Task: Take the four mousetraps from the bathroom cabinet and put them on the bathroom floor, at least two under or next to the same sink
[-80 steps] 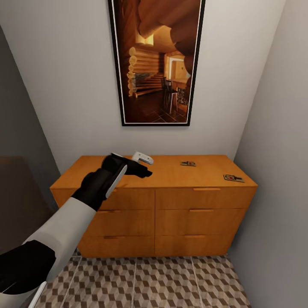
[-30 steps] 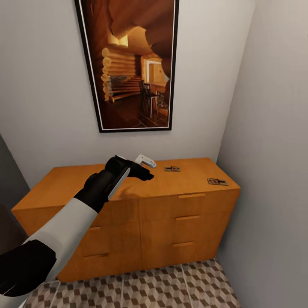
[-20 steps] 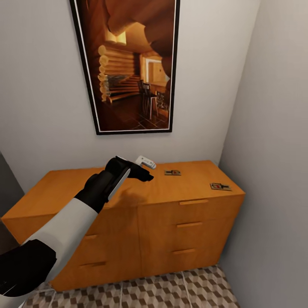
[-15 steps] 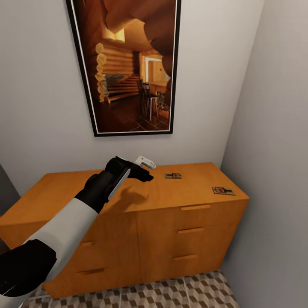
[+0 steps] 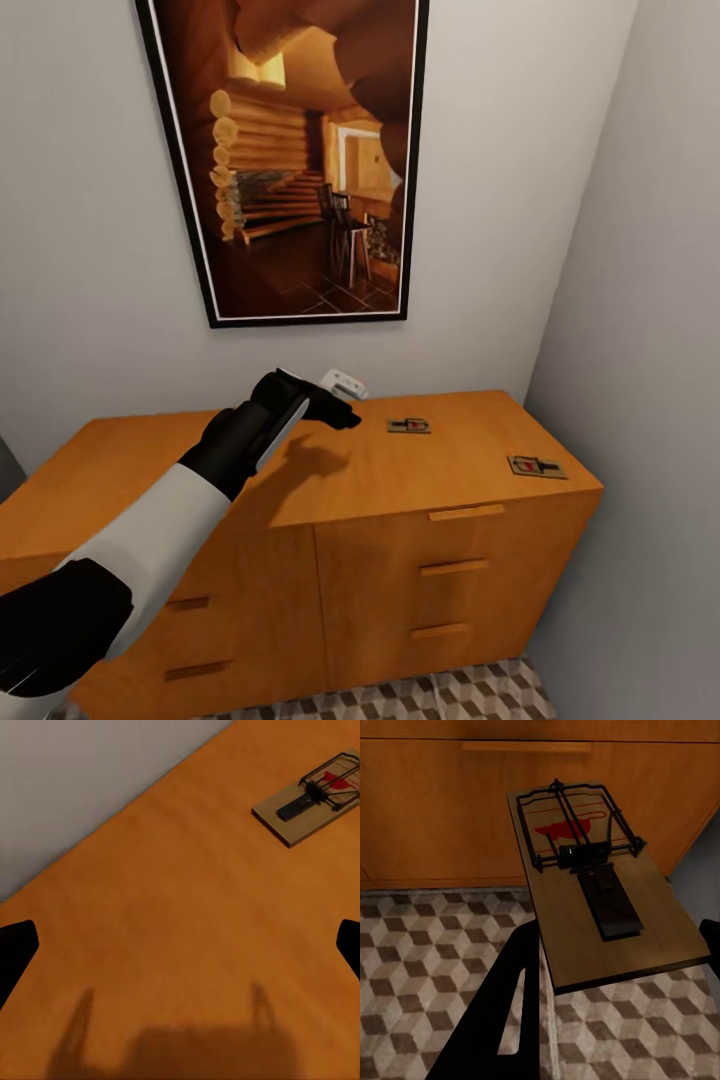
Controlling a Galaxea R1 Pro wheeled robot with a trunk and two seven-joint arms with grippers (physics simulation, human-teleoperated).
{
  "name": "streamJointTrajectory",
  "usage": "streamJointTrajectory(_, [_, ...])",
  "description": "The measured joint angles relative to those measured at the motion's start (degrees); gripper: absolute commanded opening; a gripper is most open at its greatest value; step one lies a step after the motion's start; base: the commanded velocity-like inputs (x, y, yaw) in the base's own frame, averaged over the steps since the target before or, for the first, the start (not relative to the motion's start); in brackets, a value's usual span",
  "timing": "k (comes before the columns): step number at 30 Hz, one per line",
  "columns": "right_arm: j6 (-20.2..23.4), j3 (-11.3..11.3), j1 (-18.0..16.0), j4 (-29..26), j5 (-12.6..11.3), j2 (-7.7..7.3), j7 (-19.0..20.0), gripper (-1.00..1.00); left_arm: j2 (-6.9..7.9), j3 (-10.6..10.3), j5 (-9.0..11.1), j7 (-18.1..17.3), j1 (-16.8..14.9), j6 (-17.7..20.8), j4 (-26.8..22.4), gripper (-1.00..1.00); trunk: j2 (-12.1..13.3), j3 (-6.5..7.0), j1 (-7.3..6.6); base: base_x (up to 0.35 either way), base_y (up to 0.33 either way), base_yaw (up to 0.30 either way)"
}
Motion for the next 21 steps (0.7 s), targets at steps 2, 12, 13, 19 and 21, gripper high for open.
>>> streamJointTrajectory(2, [0.0,0.0,0.0,0.0,-0.01,0.01,0.0,-1.0,0.03,-0.52,0.01,-0.01,0.01,0.02,0.04,1.0,0.0,0.0,0.0,0.018,0.0,0.0])
streamJointTrajectory(12, [0.0,0.0,0.0,-0.01,0.02,0.0,0.0,-1.0,0.08,-5.02,0.06,-0.21,0.02,-0.95,0.58,1.0,0.0,0.0,0.0,0.004,0.0,0.0])
streamJointTrajectory(13, [0.0,0.0,0.0,0.01,0.02,0.0,0.0,-1.0,0.08,-5.31,0.08,-0.93,0.03,-1.53,0.63,1.0,0.0,0.0,0.0,0.0,0.0,0.0])
streamJointTrajectory(19, [0.0,0.0,0.0,0.02,0.03,0.0,0.0,-1.0,0.42,-5.74,-0.1,-9.89,0.03,-3.29,0.68,1.0,0.0,0.0,0.0,0.0,0.0,0.0])
streamJointTrajectory(21, [0.0,0.0,0.0,0.01,0.02,0.0,0.0,-1.0,0.65,-5.75,-0.15,-11.22,0.03,-3.45,0.64,1.0,0.0,0.0,0.0,0.0,0.0,0.0])
